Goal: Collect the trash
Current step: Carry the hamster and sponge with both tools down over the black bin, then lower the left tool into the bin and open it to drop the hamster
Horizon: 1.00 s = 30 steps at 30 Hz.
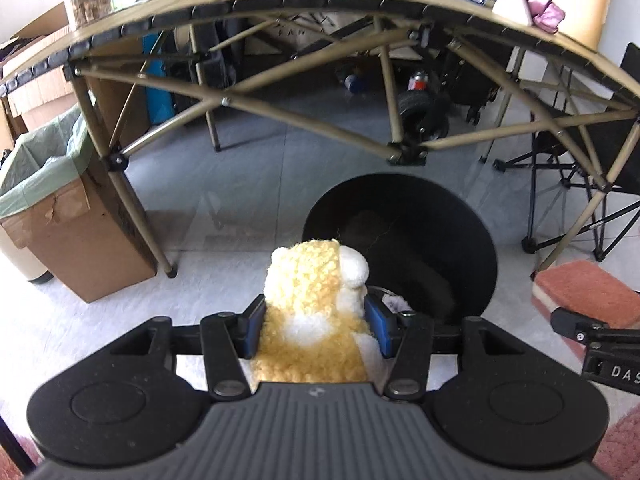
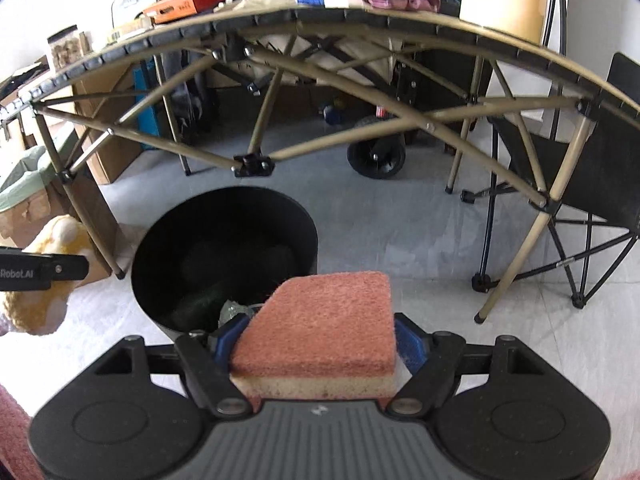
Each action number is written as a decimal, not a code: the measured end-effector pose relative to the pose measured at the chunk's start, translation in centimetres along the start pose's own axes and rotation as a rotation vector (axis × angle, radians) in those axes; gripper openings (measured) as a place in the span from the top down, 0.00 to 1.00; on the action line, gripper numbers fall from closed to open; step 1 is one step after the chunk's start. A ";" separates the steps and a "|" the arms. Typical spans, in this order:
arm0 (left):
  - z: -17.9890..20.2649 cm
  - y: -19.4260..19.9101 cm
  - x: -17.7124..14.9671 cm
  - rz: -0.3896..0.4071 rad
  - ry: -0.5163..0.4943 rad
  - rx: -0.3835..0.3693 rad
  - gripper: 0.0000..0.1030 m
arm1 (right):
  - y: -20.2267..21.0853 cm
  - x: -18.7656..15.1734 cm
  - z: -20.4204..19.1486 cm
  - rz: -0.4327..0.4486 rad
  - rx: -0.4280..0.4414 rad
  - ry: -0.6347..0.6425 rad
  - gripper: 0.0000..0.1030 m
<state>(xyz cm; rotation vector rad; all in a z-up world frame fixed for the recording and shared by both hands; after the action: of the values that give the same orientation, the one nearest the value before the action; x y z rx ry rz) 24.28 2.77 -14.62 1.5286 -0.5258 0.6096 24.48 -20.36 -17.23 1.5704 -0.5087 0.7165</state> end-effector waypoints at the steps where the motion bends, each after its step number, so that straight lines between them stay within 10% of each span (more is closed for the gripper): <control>1: -0.1 -0.2 -0.1 -0.006 0.002 0.005 0.50 | -0.2 -0.1 0.0 -0.009 0.000 -0.004 0.27; 30: 4.5 -5.5 4.0 -0.085 0.026 -0.049 0.50 | -4.9 0.3 4.1 -0.064 -0.078 -0.109 0.27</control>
<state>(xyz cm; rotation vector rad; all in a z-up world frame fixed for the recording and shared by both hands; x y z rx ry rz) 31.14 -1.28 -16.14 1.4866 -0.4511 0.5467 28.75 -23.77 -20.63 1.5517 -0.5578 0.5585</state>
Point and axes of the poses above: each gripper's, at about its wrist camera, not at the fingertips, and y roughly against the way its jaws point, z to its right, x to its top, the point moved 3 cm from there along -y, roughly the way its jaws point, and after that the axes turned 5 degrees about z, right-handed, at the moved point
